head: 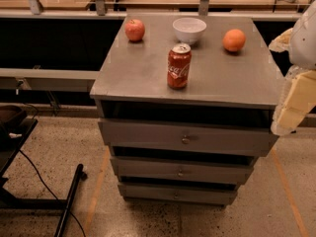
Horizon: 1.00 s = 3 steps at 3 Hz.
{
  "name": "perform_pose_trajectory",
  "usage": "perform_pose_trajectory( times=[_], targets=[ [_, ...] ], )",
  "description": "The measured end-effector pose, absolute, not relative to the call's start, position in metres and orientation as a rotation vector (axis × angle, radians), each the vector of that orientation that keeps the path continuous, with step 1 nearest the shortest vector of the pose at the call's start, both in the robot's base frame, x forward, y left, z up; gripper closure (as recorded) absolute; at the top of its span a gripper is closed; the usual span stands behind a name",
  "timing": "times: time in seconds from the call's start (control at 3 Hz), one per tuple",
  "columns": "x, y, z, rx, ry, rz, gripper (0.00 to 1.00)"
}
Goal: Move orange near coke can
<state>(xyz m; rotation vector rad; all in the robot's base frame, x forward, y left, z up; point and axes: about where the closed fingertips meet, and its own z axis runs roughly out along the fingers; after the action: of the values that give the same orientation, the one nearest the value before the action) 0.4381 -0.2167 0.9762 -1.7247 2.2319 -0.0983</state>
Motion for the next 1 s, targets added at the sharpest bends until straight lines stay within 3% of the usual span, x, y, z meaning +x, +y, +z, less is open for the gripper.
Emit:
perform_pose_trajectory(
  times=[0.67, 1.0],
  targets=[
    [0.450, -0.228, 0.974, -1.683, 2.245, -0.103, 0.00],
    [0.493, -0.266, 0.976, -1.573, 2.242, -0.165, 0.00]
  ],
)
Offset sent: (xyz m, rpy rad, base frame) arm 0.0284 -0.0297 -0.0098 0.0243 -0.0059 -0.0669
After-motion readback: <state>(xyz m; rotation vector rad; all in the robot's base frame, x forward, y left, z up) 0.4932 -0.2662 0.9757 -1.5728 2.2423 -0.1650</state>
